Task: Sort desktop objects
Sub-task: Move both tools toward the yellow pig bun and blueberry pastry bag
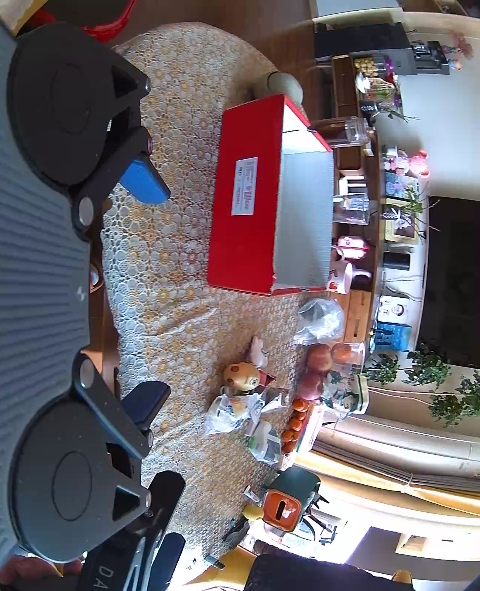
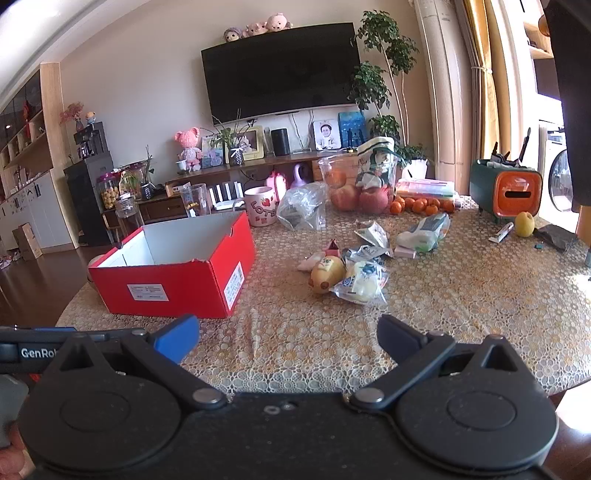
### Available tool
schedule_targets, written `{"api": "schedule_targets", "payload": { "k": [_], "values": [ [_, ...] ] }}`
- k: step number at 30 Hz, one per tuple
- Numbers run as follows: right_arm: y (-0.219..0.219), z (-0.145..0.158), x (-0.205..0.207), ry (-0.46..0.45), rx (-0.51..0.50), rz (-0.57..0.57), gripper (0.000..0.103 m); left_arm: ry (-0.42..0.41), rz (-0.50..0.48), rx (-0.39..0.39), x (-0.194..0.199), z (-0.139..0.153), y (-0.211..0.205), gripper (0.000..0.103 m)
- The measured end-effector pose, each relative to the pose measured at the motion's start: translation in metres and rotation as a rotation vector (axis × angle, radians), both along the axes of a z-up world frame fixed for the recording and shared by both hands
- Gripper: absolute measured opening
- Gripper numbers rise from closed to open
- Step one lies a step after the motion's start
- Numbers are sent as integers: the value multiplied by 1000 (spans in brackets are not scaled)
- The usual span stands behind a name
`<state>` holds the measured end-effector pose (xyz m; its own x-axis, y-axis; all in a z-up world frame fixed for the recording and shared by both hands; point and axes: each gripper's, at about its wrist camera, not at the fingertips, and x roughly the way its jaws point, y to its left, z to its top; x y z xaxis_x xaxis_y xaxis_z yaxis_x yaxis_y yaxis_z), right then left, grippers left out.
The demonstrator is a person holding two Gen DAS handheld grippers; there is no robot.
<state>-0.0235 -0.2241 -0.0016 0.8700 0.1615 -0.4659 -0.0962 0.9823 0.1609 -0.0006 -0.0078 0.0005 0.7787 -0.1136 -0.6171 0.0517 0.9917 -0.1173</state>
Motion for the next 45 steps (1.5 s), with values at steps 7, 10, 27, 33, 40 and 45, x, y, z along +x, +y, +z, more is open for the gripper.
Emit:
{"api": "schedule_targets", "payload": {
  "k": [7,10,27,33,40,45],
  "values": [
    [-12,-2,15,21,7,-26,103,-18,-24,16,10,1,-3,103],
    [-17,-2,22,5,-24,-55,103,-32,-41,31,16,1,-8,103],
    [-65,-28,123,84,-152,-86,101,-102,-209,84,94,-19,-66,103],
    [-77,-31,164,130,-116,-90,100,-94,-258,105,132,-31,-87,103],
    [-79,-44,208,225,-80,-74,98,-61,-296,135,173,-48,-104,103],
    [-80,-55,234,286,-61,-69,97,-33,-303,135,203,-56,-111,103]
  ]
}}
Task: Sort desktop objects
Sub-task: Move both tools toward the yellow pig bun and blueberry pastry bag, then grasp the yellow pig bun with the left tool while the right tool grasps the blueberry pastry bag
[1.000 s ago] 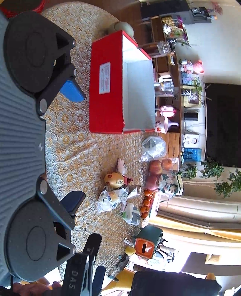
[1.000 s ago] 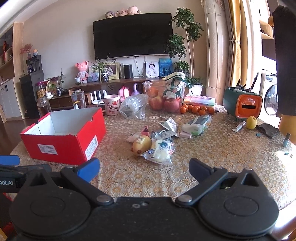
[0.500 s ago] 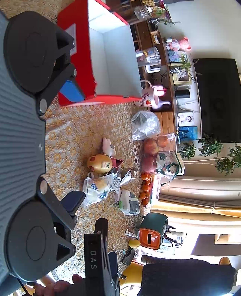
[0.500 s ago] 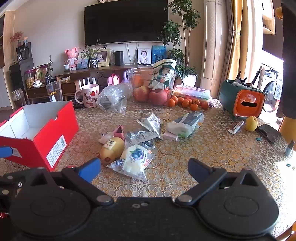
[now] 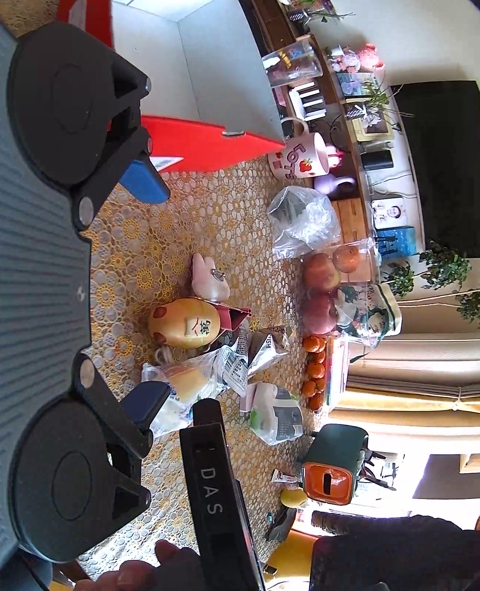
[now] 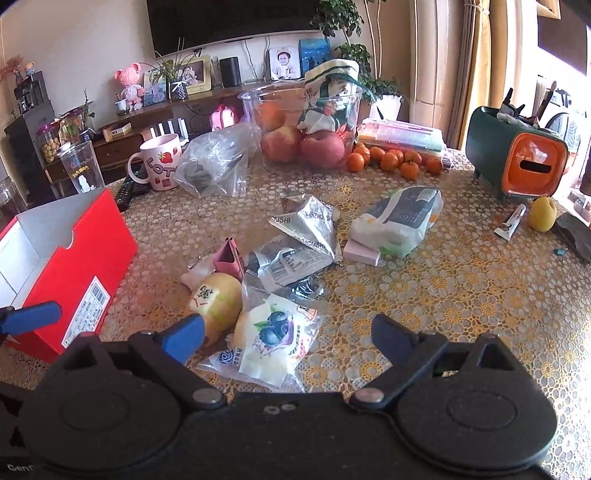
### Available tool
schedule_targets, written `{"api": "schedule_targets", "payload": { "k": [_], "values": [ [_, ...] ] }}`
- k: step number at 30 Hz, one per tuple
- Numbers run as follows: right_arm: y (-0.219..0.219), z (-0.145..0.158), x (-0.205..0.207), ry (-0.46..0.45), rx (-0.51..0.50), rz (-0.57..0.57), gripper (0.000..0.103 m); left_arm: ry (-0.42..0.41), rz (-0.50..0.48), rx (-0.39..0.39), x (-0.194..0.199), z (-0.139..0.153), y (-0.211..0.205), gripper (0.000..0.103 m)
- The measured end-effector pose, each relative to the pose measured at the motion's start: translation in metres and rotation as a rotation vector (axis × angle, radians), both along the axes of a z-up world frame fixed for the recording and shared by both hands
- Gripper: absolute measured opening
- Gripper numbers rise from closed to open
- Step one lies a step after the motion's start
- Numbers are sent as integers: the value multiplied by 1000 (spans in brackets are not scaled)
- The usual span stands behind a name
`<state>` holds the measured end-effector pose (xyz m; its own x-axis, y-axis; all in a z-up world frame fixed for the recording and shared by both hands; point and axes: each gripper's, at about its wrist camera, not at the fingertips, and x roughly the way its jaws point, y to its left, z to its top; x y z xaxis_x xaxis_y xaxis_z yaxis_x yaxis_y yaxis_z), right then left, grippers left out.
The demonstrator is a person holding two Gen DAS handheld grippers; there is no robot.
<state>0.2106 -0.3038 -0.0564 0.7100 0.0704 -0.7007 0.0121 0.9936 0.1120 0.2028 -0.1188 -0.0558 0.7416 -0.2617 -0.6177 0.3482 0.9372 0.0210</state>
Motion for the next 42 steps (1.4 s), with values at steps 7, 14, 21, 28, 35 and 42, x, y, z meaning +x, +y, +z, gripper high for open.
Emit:
{"api": "schedule_targets", "payload": {
  "k": [7,14,21,28,35,42],
  "values": [
    [-2,-13,26,77,27,-21,94,19,-9,26,33,-13,-14,102],
    [-4,-24,47,155,63,-47,91,55,-1,22,56,-27,-17,102],
    [-5,-37,60,208,79,-74,90,81,-17,36,72,-41,-24,102],
    [-6,-47,67,258,112,-84,82,106,-37,34,81,-51,-31,96],
    [-7,-46,70,269,125,-79,68,122,-69,11,86,-55,-36,73],
    [-9,-42,69,266,132,-82,60,131,-86,-20,86,-55,-41,50]
  ]
}}
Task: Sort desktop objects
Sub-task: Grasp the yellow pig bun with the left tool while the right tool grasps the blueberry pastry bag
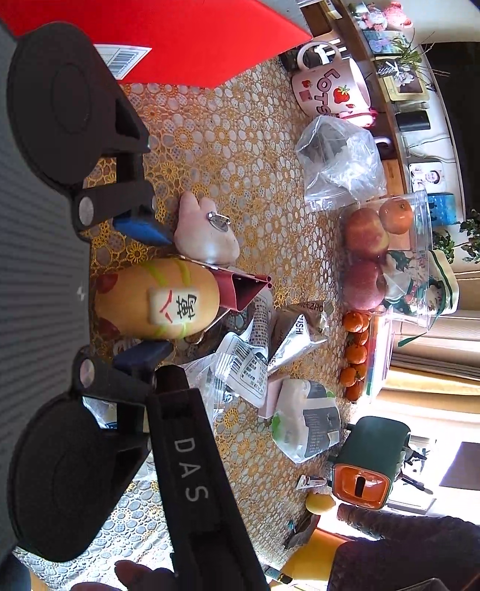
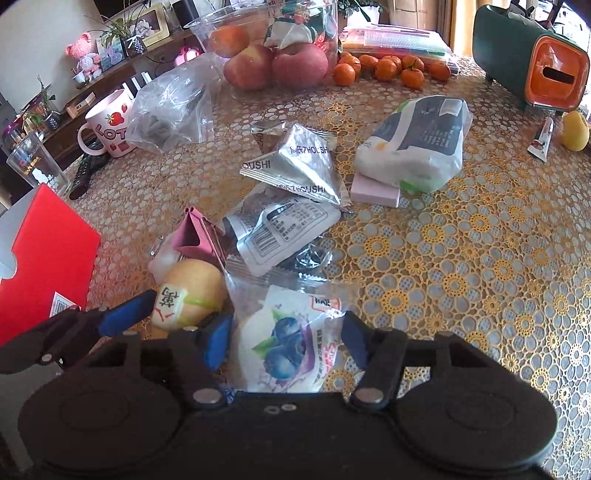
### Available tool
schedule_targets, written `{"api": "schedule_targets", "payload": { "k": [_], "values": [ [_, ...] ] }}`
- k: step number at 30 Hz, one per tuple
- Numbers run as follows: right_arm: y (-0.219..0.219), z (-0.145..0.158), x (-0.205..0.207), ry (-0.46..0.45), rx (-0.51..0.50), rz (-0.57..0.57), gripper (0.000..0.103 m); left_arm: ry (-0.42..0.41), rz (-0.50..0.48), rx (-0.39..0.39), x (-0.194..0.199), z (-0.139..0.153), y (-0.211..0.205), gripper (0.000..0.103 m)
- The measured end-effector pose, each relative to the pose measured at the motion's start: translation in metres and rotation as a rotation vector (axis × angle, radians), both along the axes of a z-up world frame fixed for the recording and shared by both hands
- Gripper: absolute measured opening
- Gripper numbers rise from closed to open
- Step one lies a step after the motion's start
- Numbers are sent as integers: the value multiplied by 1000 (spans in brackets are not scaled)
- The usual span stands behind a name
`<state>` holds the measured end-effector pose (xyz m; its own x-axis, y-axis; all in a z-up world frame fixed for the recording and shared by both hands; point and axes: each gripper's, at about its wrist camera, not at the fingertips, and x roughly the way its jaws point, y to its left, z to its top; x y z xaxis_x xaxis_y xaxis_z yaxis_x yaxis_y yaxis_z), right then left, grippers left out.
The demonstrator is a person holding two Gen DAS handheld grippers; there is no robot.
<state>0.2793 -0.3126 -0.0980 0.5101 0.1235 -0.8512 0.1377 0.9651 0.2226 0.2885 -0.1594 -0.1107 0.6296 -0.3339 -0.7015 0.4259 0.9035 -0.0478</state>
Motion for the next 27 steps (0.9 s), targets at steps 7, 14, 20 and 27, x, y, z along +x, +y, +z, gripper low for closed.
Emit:
{"api": "schedule_targets", "payload": {
  "k": [7,14,20,27],
  "values": [
    [-3,4,-4,0,9,-14,56,12,15,-24,0,2,2,44],
    [-4,10,-11,-9,5,-22,52,12,26,-49,-10,9,9,43],
    [-3,17,-19,-21,-3,-29,50,-1,26,-59,-24,19,15,42],
    [-2,30,-30,-28,2,-33,49,-10,23,-71,-44,32,24,42]
  ]
}}
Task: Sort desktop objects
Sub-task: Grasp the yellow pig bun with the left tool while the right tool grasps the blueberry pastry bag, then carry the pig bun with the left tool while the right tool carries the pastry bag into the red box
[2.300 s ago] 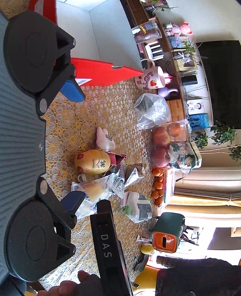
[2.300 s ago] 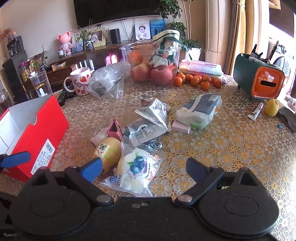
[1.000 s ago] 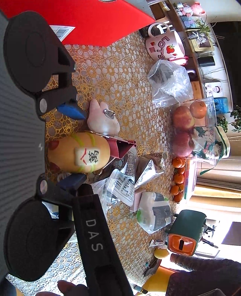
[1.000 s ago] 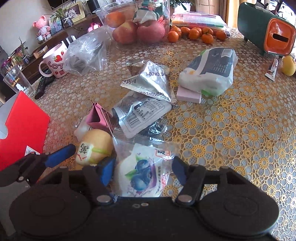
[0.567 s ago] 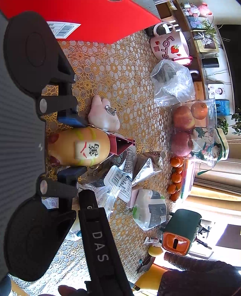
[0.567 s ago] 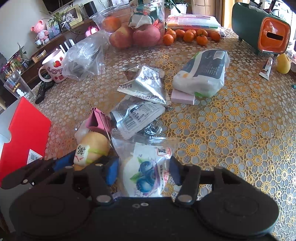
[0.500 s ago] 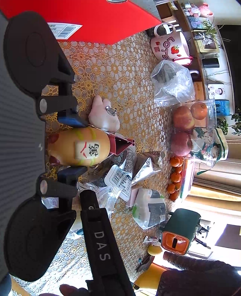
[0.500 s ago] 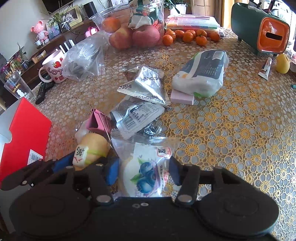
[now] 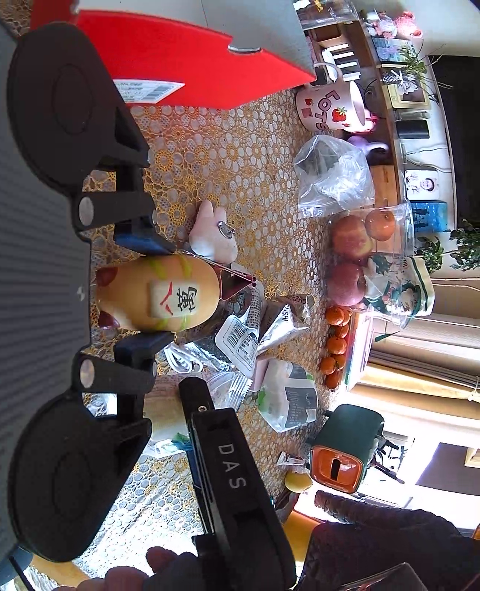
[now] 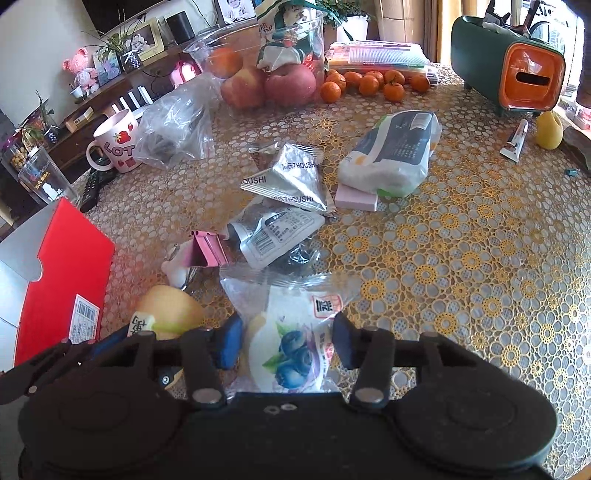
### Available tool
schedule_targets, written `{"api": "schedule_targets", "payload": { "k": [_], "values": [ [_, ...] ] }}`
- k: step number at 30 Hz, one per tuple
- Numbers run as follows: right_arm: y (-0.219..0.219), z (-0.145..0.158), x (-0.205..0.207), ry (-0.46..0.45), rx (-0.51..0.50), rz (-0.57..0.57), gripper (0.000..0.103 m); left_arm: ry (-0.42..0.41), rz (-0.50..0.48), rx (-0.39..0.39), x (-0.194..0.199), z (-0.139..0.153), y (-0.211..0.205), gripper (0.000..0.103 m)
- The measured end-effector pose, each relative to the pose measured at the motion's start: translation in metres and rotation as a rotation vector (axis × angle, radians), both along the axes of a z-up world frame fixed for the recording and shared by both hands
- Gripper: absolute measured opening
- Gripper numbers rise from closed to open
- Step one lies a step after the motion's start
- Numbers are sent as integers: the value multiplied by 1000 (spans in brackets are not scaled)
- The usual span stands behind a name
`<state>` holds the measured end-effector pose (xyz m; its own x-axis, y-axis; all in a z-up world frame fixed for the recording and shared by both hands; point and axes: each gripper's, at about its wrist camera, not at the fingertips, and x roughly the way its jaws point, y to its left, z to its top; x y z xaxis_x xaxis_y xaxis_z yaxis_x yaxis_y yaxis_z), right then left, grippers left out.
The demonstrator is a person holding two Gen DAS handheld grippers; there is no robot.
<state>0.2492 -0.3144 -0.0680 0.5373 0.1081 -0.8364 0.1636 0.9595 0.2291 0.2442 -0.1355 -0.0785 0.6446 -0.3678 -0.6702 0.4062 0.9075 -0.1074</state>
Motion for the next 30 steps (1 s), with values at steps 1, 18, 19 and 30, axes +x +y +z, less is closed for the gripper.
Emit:
{"api": "schedule_targets", "payload": {
  "k": [1,18,19,30],
  "values": [
    [1,3,-2,-3,0,3,49,-1,-1,-2,-2,3,1,42],
    [46,67,-36,-56,-47,112,48,-52,0,4,-49,67,51,42],
    [51,71,-38,-59,-47,122,48,-52,4,3,-51,70,57,42],
    [111,105,-46,-107,-89,259,48,-68,30,26,-70,99,115,42]
  ]
}}
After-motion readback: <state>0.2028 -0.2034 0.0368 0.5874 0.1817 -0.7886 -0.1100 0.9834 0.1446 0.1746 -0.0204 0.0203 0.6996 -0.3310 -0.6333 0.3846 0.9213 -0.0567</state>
